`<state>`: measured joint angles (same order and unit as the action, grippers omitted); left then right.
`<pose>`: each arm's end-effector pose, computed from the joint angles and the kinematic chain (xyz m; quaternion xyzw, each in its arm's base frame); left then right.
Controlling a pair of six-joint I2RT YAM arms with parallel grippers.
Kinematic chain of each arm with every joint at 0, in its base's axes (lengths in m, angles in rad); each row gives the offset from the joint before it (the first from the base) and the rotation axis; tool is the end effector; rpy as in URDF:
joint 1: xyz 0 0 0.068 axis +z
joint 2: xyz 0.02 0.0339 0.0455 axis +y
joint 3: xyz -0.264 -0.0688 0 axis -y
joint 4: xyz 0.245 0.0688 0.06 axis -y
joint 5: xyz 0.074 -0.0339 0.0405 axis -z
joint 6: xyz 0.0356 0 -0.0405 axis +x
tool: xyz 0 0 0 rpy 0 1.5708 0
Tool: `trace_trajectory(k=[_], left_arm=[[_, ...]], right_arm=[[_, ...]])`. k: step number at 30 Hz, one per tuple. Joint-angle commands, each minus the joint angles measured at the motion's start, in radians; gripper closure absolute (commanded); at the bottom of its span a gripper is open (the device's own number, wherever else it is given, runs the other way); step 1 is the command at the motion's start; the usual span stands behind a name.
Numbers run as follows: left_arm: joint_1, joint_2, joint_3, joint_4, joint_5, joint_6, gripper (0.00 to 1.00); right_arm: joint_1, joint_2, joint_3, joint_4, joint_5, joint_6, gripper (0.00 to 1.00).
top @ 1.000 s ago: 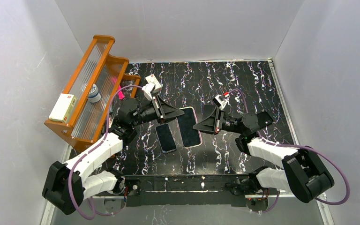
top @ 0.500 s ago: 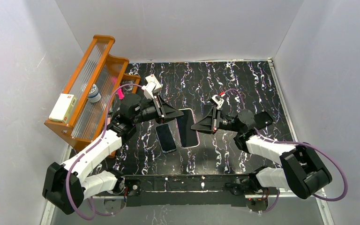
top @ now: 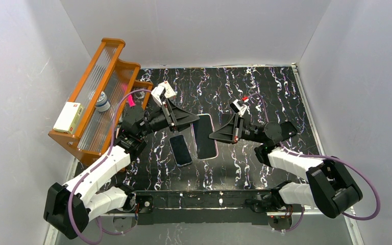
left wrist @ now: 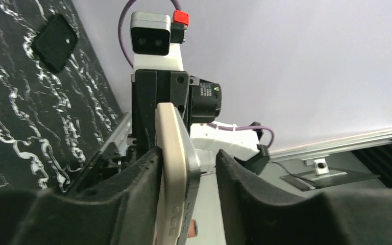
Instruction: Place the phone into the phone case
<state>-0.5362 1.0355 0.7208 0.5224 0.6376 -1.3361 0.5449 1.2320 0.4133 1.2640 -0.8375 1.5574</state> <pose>0.1931 -0.1394 0.3429 -0.0087 0.6458 -0.7109 0.2782 0.1845 0.1427 0.2667 -0.0644 0.5930 0.7784 0.1954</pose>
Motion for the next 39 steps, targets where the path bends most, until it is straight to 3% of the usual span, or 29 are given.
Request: trace_trajectory(k=[1,6,10,12,16,19,21,25,26,30,39], left_arm=[[0.002,-0.062,-0.001,0.189,-0.018,-0.067,0.69],[0.002,-0.050,-0.006,0.168,-0.016,-0.064,0.99],[0.002,-0.030,0.054,-0.091,-0.024,0.071,1.00],[-0.001,-0.040,0.086,-0.197,-0.051,0.136,1.00],[-0.001,-0.032,0.120,-0.254,-0.055,0.166,1.00],[-0.001,-0.023,0.121,-0.248,-0.035,0.152,1.00],[-0.001,-0.024,0.118,-0.241,-0.023,0.141,0.94],[-0.001,-0.044,0.108,-0.258,-0.033,0.143,0.58],[-0.001,-0.050,0.100,-0.262,-0.043,0.151,0.53],[-0.001,-0.076,0.054,-0.208,-0.046,0.128,0.46],[-0.001,-0.118,-0.053,-0.175,-0.045,0.081,0.44]], right_arm=[[0.001,-0.012,0.037,0.092,0.006,0.048,0.91],[0.003,0.014,0.047,0.086,-0.016,0.033,0.85],[0.004,0.006,0.045,0.080,-0.008,0.033,0.61],[0.007,-0.002,0.052,0.052,-0.004,0.021,0.56],[0.012,-0.006,0.070,-0.036,0.009,-0.024,0.63],[0.014,-0.004,0.074,-0.054,0.037,-0.025,0.81],[0.016,0.000,0.076,-0.055,0.055,-0.025,0.90],[0.016,-0.026,0.061,-0.074,0.141,-0.041,0.99],[0.015,-0.039,0.055,-0.080,0.181,-0.052,0.99],[0.016,-0.069,0.062,-0.114,0.266,-0.080,0.99],[0.015,-0.059,0.084,-0.126,0.355,-0.108,0.99]])
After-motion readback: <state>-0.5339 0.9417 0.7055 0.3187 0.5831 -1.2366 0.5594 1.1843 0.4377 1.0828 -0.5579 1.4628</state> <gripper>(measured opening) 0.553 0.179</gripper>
